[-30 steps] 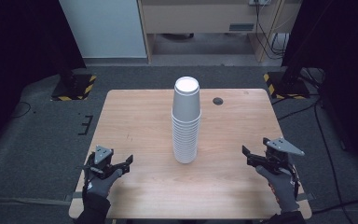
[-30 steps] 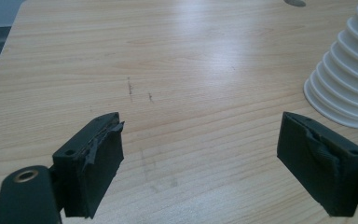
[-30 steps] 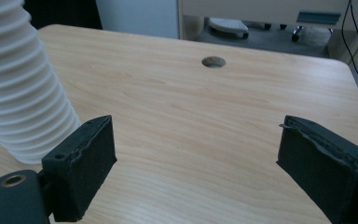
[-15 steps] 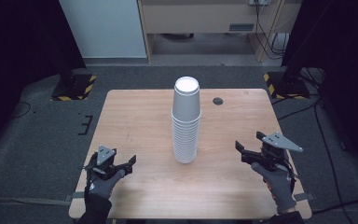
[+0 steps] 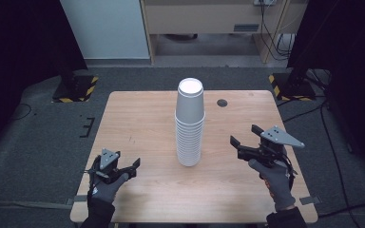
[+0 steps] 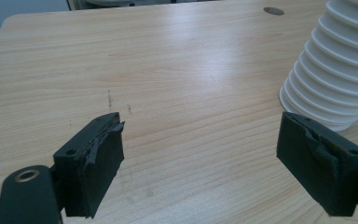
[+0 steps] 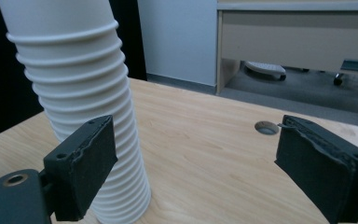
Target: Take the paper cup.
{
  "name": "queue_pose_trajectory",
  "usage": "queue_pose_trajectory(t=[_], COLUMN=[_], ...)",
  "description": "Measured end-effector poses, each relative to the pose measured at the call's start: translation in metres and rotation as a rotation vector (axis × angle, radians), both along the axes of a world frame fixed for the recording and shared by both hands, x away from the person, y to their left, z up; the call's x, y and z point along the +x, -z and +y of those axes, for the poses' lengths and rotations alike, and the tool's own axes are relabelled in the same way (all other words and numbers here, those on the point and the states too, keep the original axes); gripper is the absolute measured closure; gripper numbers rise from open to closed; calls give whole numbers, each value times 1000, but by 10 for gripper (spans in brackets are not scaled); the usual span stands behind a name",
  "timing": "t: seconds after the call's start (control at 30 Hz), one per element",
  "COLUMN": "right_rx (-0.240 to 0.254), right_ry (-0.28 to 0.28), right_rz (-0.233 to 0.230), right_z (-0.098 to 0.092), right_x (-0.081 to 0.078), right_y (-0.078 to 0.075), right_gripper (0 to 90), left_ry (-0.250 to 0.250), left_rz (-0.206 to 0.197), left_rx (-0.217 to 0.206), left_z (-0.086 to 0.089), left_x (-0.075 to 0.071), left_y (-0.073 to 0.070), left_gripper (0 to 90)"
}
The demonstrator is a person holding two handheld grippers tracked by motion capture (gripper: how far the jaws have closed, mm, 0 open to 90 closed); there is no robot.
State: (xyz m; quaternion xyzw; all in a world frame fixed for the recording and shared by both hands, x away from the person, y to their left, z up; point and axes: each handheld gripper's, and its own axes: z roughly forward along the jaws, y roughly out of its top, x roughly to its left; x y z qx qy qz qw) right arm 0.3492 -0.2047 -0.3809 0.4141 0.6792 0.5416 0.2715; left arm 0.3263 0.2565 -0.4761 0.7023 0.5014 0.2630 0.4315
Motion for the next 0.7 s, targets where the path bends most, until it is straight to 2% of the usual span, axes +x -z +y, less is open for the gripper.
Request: queue_pose_trajectory(t=[0.03,0.2,0.7], right_rx=[-2,7,9], right_ry=[-1,-17,-53], right_rz=[-6,-26,-72], right_z=[2,10,32], right_x=[0,2,8], right_y=[-3,-15,-44], right_gripper=[121,121,119], left_ry=[5,8,18], left_rz=[-2,-3,3], left_rx=[-12,-13,11], left_z=[0,0,-2], left_x=[0,0,1], left_y=[0,1,3], left_gripper=[141,149,147])
